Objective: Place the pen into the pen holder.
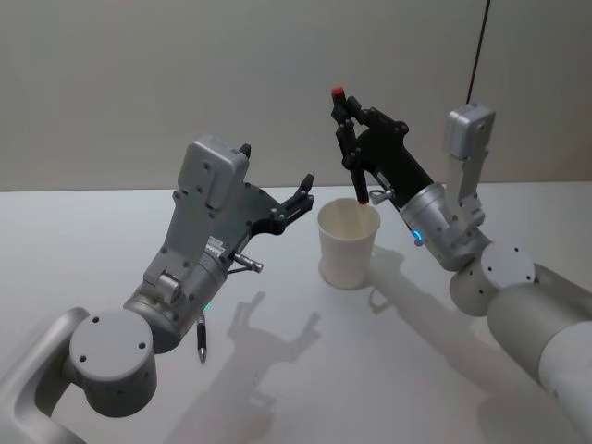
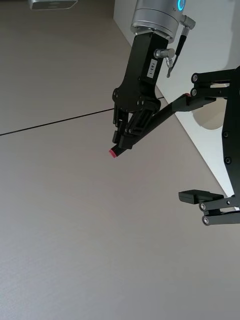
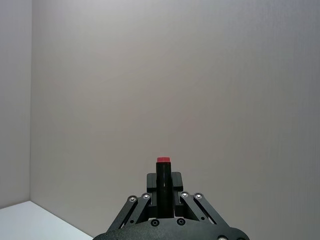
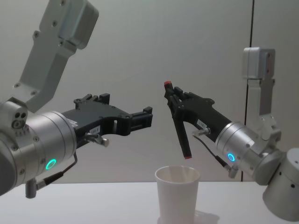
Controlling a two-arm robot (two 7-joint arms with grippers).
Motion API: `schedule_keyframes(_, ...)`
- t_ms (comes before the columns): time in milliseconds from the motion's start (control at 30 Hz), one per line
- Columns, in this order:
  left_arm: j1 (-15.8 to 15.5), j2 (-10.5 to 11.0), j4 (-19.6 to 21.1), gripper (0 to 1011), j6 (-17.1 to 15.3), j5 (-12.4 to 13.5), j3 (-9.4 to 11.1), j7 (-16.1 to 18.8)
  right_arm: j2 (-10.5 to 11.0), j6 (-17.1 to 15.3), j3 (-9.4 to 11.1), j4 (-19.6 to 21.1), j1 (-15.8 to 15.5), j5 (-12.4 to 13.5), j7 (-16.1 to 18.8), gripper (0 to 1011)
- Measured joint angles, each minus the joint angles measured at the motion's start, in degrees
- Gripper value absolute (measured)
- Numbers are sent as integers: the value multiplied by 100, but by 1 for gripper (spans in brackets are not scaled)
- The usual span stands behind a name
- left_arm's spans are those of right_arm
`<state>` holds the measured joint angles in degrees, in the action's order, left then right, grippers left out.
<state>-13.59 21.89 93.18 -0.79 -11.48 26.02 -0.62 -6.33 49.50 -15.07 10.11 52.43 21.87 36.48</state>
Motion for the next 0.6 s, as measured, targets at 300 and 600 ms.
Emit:
schedule_keyframes(300, 0, 0, 0, 1003, 0, 0, 0, 0, -30, 210, 37, -299, 120, -27, 51, 158)
schedule_keyframes(600, 0, 0, 0, 1003, 0, 0, 0, 0, -49, 409, 71, -448, 143, -70, 80, 158)
